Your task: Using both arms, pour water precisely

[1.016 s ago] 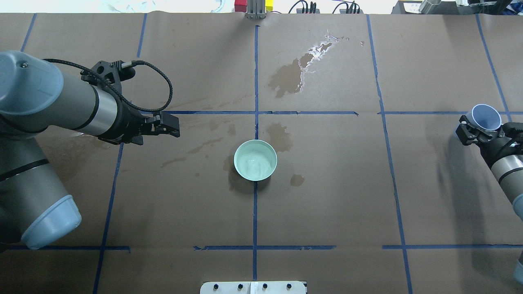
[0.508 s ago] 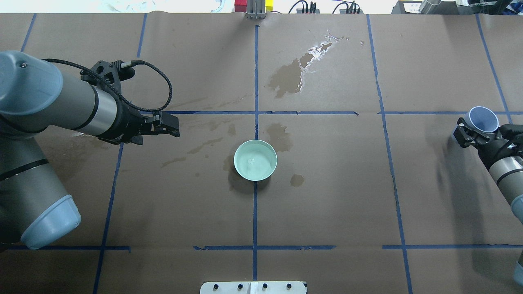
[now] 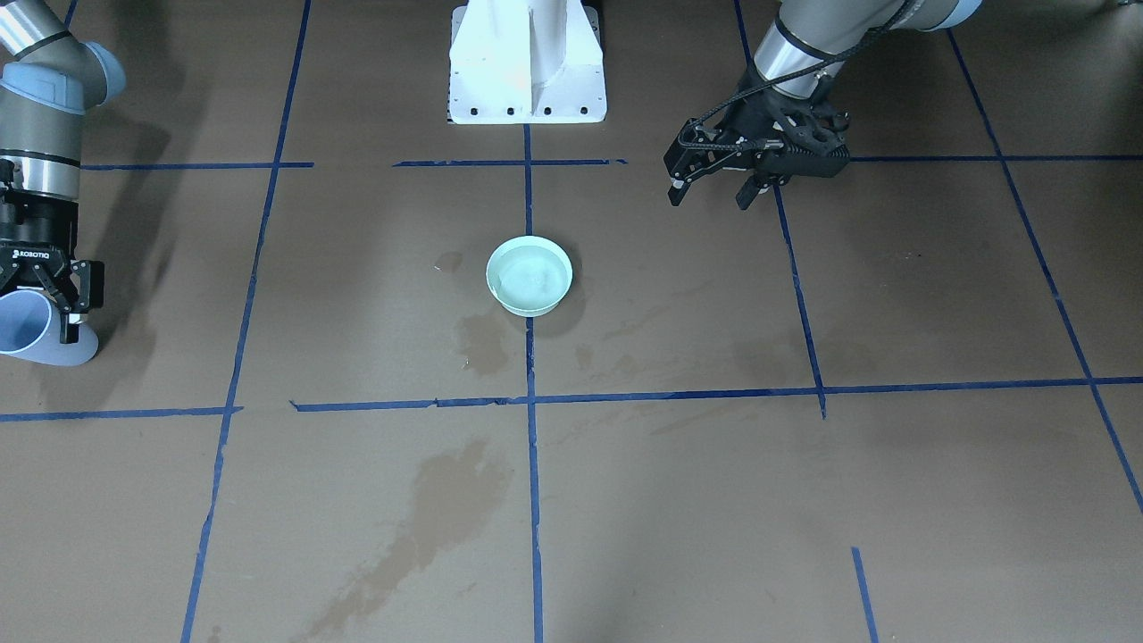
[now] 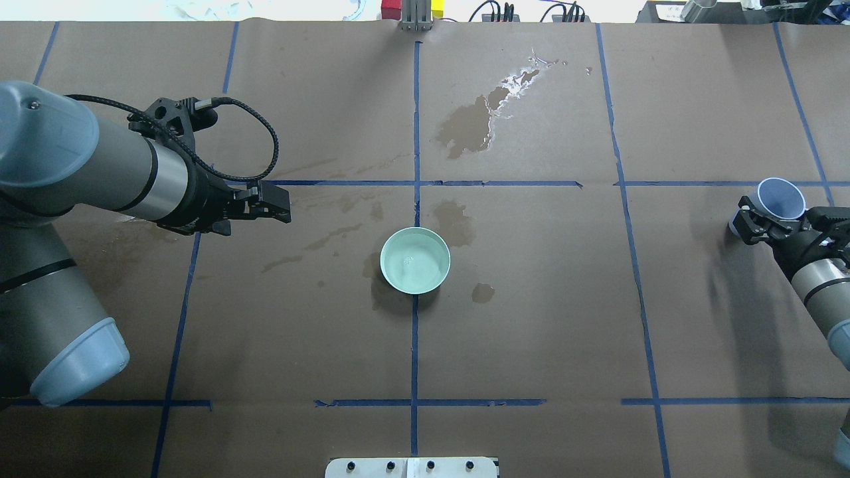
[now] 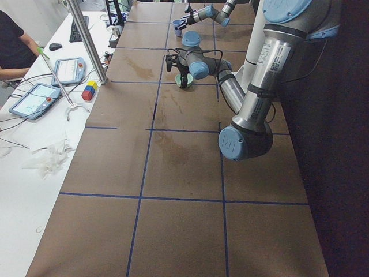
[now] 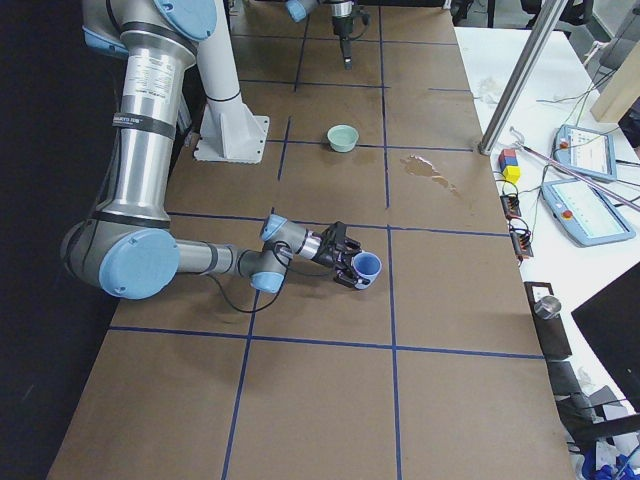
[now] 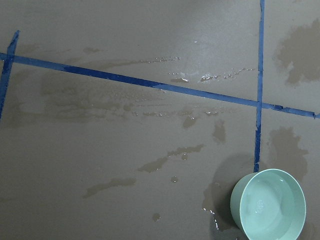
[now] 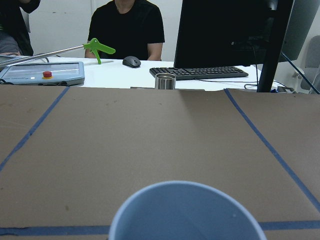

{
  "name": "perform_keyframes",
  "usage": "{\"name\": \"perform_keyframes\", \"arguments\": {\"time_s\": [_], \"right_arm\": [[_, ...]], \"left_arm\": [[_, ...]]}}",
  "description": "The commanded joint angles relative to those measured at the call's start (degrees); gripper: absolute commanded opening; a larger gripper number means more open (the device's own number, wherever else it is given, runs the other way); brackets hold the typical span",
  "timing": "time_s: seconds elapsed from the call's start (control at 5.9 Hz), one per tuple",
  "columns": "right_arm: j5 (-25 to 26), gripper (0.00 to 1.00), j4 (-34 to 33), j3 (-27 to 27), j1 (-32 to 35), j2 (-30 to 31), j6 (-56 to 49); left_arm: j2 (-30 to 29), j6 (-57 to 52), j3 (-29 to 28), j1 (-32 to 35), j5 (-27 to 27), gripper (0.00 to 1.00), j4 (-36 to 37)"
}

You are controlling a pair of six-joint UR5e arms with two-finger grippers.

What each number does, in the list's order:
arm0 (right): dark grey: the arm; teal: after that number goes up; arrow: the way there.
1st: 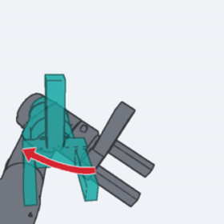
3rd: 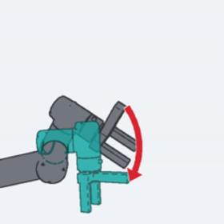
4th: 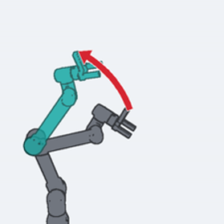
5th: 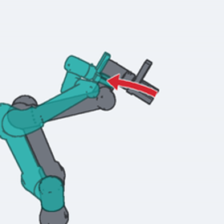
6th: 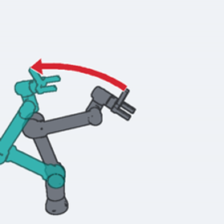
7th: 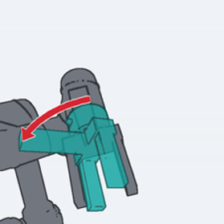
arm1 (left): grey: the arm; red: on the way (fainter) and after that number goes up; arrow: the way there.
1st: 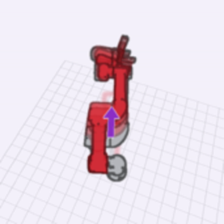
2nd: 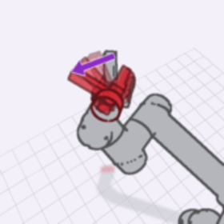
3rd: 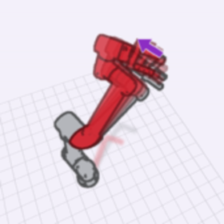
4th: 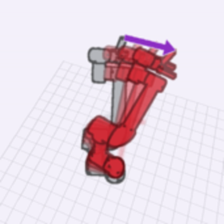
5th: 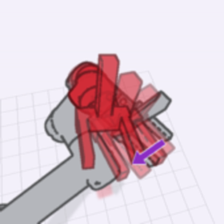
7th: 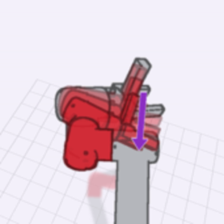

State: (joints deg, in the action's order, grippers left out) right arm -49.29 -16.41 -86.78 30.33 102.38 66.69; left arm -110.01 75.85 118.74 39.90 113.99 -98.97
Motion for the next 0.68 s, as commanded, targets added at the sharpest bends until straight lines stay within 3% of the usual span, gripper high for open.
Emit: {"name": "perform_keyframes", "arguments": {"time_s": [0.0,0.51], "right_arm": [[0.08,1.00,0.33,0.03,-0.19,0.01,0.02],[-1.15,1.00,0.85,-1.02,-0.36,0.71,0.02]], "left_arm": [[-0.03,0.00,0.61,0.00,0.00,1.00,0.71],[-0.03,0.00,0.61,0.00,0.00,1.00,0.80]]}}
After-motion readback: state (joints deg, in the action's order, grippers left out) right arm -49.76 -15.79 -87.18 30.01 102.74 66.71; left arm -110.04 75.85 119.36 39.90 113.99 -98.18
